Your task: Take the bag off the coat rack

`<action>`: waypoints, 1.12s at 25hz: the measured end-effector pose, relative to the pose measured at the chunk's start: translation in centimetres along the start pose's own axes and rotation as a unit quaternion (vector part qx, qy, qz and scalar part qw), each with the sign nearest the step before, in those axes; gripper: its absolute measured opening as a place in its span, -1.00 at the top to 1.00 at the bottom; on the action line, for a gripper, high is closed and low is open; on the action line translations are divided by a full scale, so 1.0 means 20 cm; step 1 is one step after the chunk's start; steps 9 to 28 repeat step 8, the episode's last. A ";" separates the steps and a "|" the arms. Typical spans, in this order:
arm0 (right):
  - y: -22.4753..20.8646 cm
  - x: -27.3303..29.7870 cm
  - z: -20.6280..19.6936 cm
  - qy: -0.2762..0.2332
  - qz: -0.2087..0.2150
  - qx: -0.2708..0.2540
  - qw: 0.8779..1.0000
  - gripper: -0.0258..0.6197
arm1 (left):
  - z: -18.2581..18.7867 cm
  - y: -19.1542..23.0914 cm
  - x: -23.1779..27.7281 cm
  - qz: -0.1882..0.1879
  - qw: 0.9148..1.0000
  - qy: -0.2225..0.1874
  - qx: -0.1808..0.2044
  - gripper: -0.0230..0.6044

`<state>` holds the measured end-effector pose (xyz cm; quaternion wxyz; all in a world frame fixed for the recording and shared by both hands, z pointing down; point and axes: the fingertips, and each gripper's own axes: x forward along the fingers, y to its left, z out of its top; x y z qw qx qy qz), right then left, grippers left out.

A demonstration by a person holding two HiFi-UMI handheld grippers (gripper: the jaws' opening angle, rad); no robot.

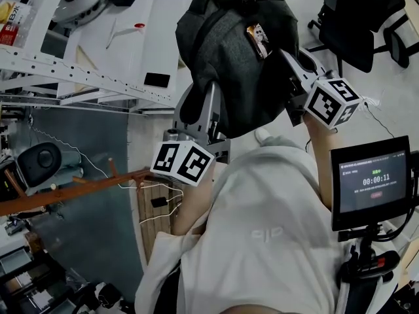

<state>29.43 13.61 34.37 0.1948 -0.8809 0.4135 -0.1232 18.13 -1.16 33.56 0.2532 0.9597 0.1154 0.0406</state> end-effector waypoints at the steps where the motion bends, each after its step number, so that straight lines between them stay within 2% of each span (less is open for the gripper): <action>1: 0.00 0.00 0.00 0.001 0.000 -0.001 1.000 0.73 | 0.00 0.00 0.00 0.001 1.000 0.000 -0.001 0.48; 28: 0.01 0.00 -0.01 0.002 0.002 0.001 1.000 0.73 | 0.00 0.00 -0.01 0.003 1.000 -0.001 0.000 0.48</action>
